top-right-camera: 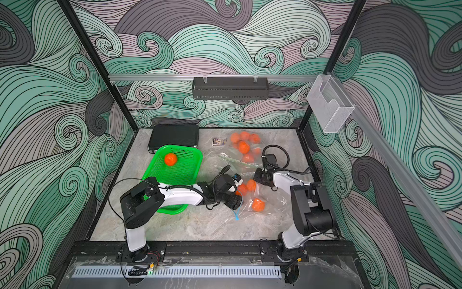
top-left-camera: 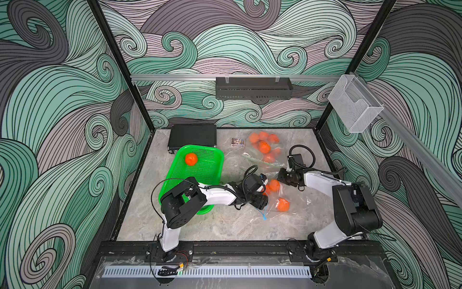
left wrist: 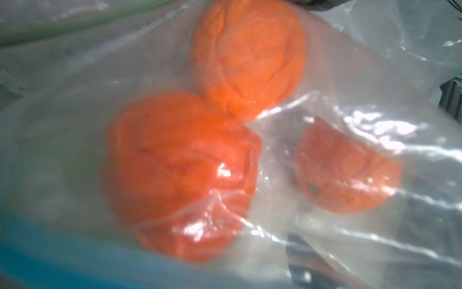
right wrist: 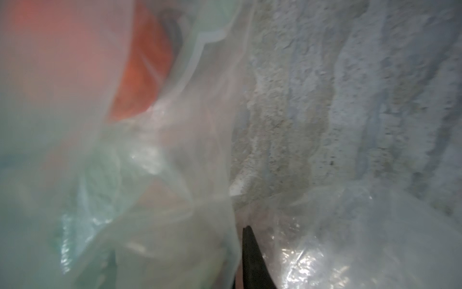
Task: Open the zip-top bag and take out the orange
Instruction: Pick up the orange from the zipper food storage bag.
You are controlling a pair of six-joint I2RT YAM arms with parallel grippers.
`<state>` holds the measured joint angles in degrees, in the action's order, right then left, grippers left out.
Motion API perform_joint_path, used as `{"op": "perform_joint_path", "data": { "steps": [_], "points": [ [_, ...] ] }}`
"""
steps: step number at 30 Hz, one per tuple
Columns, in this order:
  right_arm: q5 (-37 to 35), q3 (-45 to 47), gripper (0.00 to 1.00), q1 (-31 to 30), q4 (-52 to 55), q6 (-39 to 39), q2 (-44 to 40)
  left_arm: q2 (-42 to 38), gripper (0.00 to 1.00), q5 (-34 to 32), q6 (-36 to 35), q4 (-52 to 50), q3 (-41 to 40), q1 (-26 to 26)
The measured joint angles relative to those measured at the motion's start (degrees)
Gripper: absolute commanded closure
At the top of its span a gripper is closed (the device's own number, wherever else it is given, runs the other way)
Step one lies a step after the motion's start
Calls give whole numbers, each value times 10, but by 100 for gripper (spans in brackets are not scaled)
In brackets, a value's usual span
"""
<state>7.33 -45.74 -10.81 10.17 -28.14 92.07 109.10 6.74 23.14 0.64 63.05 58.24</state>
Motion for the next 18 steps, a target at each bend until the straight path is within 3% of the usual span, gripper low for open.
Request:
{"op": "perform_joint_path", "data": {
  "steps": [10, 15, 18],
  "points": [
    [97, 34, 89, -46, -28, 29, 8, 0, 19, -9, -13, -16, 14, -1],
    [105, 41, 89, -54, -33, 31, 5, 0, 38, 1, -16, -16, 15, -1],
    [104, 42, 89, -54, -33, 31, 5, 0, 41, 8, -17, -21, 15, -1]
  ]
}}
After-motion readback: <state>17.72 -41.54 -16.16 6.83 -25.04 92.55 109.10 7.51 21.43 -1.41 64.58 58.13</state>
